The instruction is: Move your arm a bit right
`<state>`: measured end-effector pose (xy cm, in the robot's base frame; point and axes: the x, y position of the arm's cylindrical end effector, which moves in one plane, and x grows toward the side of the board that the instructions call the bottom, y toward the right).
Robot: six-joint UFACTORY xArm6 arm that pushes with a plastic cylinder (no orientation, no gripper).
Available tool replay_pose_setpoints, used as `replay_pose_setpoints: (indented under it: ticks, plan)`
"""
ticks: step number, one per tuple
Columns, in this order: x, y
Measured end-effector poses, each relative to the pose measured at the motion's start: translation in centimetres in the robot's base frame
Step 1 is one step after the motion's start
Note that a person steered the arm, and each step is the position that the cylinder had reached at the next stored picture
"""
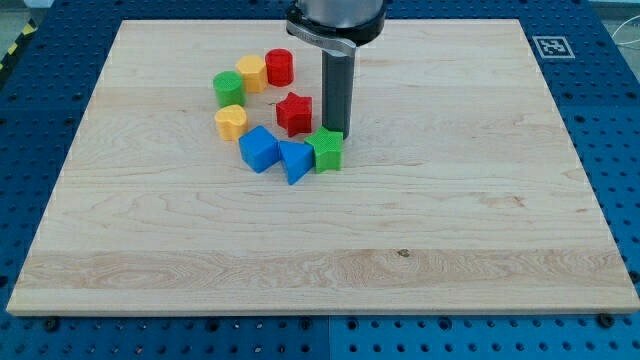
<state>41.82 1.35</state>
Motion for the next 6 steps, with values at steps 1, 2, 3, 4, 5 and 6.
replay_pose_setpoints:
  ticks: [1,2,3,4,5,6]
  plan:
    - [0.9,0.0]
    - [1.0,1.4]
    - [1.0,5.8]
    - [0.4,7.4]
    - [-0.5,7.4]
    - [-2.2,7.6]
